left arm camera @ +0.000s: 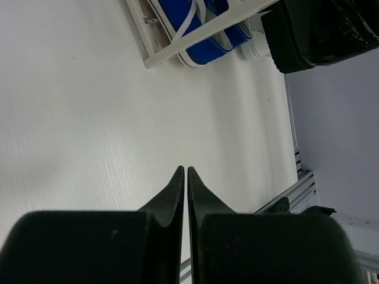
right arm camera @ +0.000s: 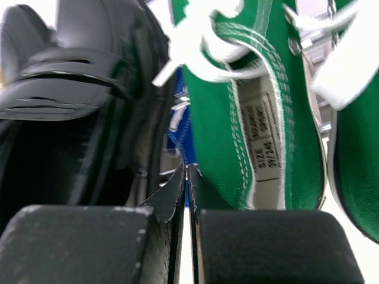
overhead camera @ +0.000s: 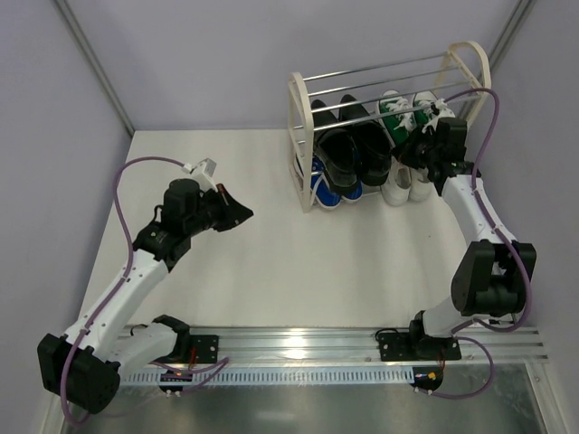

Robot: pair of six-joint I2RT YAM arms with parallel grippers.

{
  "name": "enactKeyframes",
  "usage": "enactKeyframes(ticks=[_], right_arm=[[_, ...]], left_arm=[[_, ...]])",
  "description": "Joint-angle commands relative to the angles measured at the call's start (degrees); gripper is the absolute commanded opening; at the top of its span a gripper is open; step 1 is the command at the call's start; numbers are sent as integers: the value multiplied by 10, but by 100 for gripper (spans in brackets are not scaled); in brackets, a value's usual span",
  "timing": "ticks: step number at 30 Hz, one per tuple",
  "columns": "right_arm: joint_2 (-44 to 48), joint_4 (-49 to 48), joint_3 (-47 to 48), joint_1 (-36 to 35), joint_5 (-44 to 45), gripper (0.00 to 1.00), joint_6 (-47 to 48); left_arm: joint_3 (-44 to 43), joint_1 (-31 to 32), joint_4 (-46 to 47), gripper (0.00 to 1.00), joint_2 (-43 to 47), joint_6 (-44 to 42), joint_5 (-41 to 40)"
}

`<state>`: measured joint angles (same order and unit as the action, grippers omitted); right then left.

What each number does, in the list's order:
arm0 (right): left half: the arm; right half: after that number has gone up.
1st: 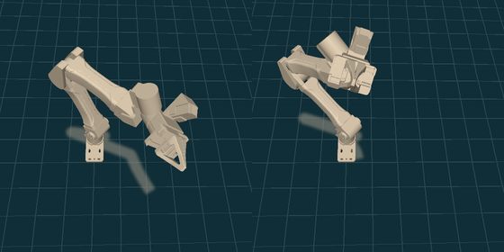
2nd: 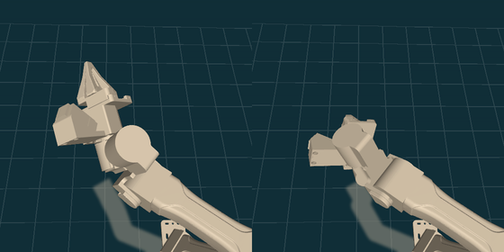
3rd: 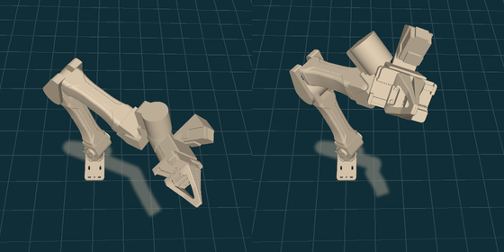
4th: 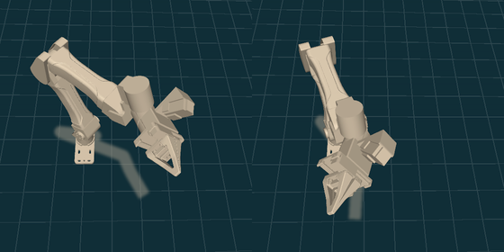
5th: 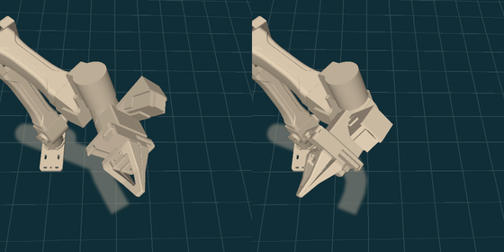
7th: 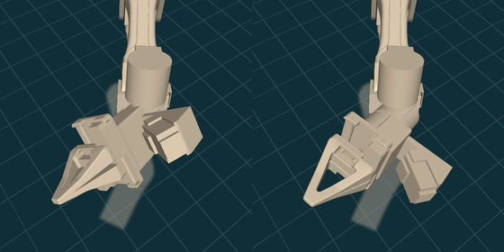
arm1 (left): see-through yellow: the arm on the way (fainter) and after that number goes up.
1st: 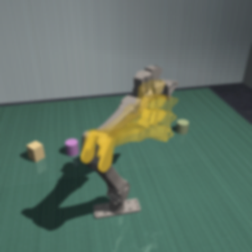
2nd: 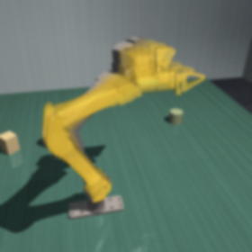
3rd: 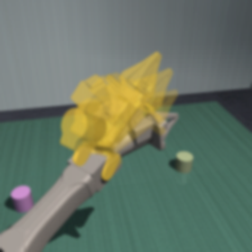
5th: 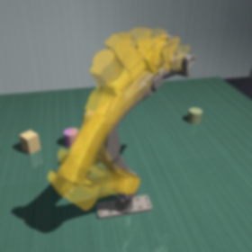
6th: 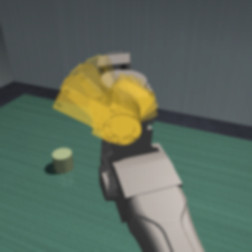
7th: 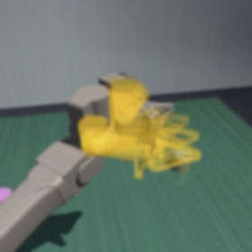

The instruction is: Place and organize the shoes onto the shoe shelf

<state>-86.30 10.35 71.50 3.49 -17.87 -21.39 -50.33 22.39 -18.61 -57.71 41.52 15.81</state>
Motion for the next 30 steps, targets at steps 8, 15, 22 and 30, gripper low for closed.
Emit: enactKeyframes(ticks=[8,15,22,30], right_arm=[[-28,72,85,-28,239,4,14],[-13,78,82,-28,310,4,29],[29,15,52,-32,140,4,43],[30,45,49,-110,22,4,45]], left_arm=[[2,2,24,0,7,-6,0],[3,2,29,0,4,-5,4],[3,2,25,0,7,-5,0],[4,2,28,0,7,0,4]])
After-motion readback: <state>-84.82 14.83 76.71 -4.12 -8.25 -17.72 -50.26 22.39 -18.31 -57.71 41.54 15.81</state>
